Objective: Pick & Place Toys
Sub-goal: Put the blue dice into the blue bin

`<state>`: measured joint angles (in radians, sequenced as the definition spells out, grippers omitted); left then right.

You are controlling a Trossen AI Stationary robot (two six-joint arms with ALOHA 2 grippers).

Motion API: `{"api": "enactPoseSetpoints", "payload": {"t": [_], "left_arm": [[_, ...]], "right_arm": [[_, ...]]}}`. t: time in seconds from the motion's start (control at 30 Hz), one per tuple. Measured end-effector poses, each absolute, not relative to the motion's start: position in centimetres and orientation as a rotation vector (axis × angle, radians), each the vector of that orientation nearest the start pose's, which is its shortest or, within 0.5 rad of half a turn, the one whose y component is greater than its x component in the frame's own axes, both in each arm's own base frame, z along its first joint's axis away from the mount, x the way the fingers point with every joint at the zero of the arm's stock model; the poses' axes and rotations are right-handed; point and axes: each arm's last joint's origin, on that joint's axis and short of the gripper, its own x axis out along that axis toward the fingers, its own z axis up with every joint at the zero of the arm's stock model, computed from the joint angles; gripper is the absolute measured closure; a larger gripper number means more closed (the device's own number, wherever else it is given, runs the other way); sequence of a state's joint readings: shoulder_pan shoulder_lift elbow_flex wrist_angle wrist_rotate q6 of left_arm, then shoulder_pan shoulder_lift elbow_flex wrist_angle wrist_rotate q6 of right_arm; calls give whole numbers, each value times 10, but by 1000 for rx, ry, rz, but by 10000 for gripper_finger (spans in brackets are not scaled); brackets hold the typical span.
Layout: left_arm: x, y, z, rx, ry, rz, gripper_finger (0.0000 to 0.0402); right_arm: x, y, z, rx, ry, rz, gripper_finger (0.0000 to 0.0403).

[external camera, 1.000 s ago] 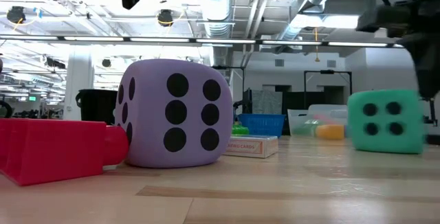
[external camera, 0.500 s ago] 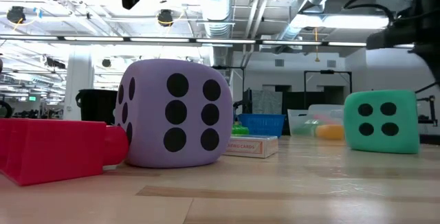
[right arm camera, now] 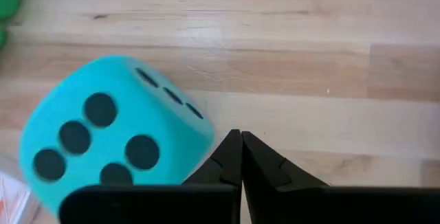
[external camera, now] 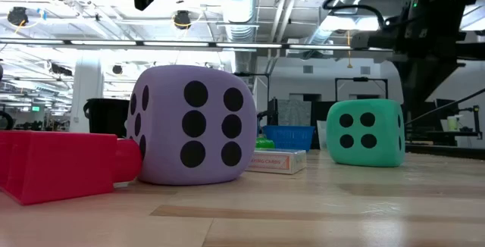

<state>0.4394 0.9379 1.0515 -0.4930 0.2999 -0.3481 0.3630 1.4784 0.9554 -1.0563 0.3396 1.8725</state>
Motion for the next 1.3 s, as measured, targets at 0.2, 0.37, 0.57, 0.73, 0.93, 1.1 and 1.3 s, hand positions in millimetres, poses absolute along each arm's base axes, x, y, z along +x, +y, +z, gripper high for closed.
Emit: {"api": "enactPoseSetpoints", "payload": {"t": [0.2, 0.37, 0.57, 0.73, 0.93, 1.1, 1.3], "left_arm": [[175, 73, 368, -480, 328, 199, 193], [175, 73, 368, -476, 327, 213, 193], [175, 73, 368, -475, 327, 216, 193], [175, 73, 368, -479, 326, 220, 193], [175, 73, 368, -501, 324, 223, 193], [175, 73, 368, -501, 324, 223, 193], [175, 73, 368, -511, 323, 224, 193]], "right_arm": [[243, 91, 228, 754, 958, -897, 403], [251, 104, 254, 683, 912, -761, 401], [257, 107, 265, 756, 853, -742, 397], [258, 108, 265, 839, 904, -722, 397], [258, 107, 264, 814, 980, -667, 328], [258, 103, 263, 767, 1004, -667, 221], [258, 89, 262, 701, 1046, -697, 86]]}}
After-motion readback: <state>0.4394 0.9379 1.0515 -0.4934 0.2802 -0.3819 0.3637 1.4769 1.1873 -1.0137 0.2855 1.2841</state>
